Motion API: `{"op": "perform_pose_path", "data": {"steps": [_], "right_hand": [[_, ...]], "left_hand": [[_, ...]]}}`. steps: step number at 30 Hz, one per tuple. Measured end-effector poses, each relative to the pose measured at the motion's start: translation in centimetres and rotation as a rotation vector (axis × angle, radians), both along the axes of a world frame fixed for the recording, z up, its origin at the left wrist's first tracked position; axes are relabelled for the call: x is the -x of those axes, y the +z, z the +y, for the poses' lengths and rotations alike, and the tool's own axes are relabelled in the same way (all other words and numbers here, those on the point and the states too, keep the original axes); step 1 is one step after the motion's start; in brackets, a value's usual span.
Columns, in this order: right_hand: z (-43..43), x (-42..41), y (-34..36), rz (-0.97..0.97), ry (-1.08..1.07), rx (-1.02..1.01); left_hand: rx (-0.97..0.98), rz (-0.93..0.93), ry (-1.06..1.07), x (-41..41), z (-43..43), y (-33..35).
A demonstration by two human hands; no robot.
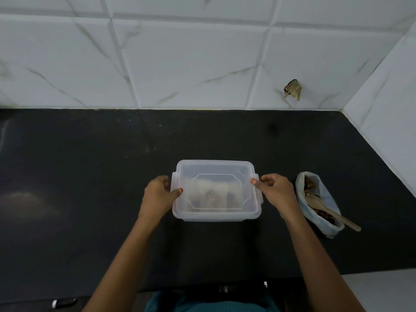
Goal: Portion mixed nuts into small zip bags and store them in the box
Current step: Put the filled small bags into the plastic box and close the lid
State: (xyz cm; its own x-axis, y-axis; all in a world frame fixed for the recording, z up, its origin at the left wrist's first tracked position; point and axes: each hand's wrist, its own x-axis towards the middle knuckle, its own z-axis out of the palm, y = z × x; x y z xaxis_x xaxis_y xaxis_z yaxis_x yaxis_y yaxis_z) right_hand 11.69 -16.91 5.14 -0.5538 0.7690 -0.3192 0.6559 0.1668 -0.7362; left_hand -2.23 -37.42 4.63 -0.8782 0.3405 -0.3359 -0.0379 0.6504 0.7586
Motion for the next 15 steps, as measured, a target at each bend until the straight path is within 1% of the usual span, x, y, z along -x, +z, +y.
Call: {"op": "perform_pose_path", "data": {"steps": [3,8,11,15], "right_hand": [[0.7,1.3,0.4,0.064,0.002,0.019],[2.1,2.7,0.8,0.055,0.017,0.229],[2.6,2.8,0.9,0.019,0.037,0.264],[2.8,3.1,0.7,0.001,0.027,0.303]], "left_hand": [[-0.039,-0.027,0.027,0.9,0.9,0.6],[-0.065,-0.019,0.025,1.8,2.5,1.0],[-0.105,-0.082,0.059,2.2,2.6,0.7],[-0.162,-0.226,0.121,2.7,2.6,0.6]]}}
